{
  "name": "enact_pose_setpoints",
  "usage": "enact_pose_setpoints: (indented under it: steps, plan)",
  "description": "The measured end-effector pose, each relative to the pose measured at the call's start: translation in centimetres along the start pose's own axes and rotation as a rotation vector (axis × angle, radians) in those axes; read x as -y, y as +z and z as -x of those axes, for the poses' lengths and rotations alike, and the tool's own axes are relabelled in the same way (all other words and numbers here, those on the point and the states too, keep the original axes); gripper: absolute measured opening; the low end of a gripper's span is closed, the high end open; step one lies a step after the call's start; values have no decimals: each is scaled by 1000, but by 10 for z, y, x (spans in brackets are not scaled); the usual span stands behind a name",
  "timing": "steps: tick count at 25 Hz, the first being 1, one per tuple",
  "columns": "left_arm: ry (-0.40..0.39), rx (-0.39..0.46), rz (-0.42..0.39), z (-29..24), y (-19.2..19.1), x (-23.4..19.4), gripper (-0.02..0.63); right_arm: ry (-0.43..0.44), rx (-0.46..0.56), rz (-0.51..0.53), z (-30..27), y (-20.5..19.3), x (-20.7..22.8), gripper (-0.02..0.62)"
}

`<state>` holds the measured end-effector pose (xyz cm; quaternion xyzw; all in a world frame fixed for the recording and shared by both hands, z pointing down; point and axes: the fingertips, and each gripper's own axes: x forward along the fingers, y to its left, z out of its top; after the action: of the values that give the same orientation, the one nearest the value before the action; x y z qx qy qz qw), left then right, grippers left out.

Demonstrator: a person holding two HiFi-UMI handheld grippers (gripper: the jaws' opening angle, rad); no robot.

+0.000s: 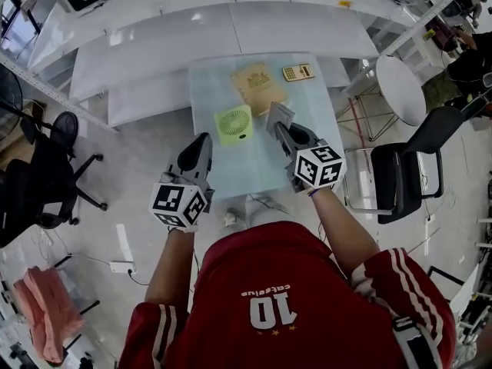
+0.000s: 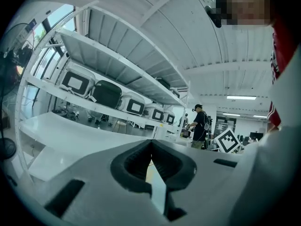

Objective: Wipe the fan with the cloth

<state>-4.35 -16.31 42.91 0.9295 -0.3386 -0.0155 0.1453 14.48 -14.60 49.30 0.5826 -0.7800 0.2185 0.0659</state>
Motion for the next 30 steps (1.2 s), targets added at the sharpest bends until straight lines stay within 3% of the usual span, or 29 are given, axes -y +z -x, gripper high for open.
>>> enact_pose_setpoints:
  steps: [13, 22, 30]
  plan:
    - [108, -27, 21, -44, -28, -44, 3, 45, -144, -22, -78, -50, 40, 18]
    - [130, -79, 23, -65, -45, -44, 3, -10, -237, -6, -118, -78, 59, 18]
    - [197, -64, 64, -67, -45, -56, 3, -54, -285, 1, -133, -104, 75, 18]
